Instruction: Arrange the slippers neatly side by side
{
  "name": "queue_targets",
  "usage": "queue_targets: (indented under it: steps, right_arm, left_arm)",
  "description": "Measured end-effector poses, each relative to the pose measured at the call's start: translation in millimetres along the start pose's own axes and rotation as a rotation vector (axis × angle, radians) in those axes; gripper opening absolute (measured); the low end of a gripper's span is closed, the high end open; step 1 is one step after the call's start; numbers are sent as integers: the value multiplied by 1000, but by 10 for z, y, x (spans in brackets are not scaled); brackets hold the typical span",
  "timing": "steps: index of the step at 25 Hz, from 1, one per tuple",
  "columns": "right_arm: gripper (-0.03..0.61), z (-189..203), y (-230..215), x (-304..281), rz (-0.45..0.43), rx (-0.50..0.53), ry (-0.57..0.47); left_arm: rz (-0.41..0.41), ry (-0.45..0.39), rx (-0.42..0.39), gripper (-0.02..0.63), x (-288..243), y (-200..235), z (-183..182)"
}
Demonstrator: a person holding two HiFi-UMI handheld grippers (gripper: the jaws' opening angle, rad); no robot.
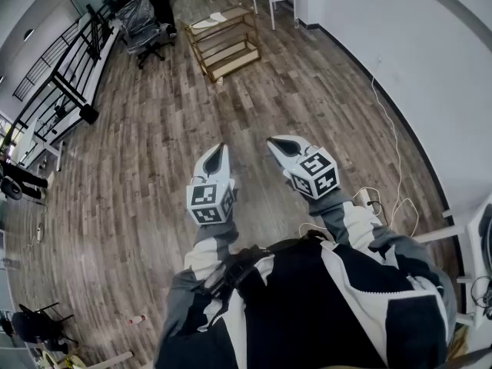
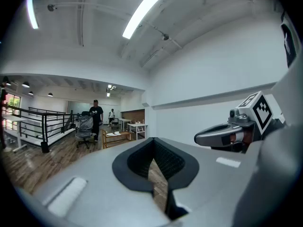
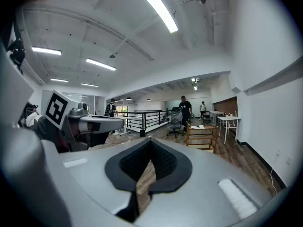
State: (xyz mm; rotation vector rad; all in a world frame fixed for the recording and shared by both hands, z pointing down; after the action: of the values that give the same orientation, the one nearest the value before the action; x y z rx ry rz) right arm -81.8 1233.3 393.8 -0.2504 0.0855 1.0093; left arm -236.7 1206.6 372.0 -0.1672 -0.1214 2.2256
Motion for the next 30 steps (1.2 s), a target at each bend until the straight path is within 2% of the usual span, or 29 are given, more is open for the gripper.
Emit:
queue_targets:
  steps: [19,30]
  right_arm:
    - [5,-31,-32,12,11,2,-7]
    - [5,42,-91,-49,-30,-16,16]
  left_arm:
    - [8,16,20,15,-30,-60,47]
    - [-9,39,27,15,-54,-69,112]
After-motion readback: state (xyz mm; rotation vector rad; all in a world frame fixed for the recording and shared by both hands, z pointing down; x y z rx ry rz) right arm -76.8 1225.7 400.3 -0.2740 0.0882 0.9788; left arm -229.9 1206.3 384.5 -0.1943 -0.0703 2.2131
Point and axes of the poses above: the fingertips, and each gripper's own axes: x backward along the fingers, y to its left, z out of its underside, the point moved 4 cm from there along x, backward along the fingers, and after that the axes turned 8 degrees about -x, right-handed, at the moved point
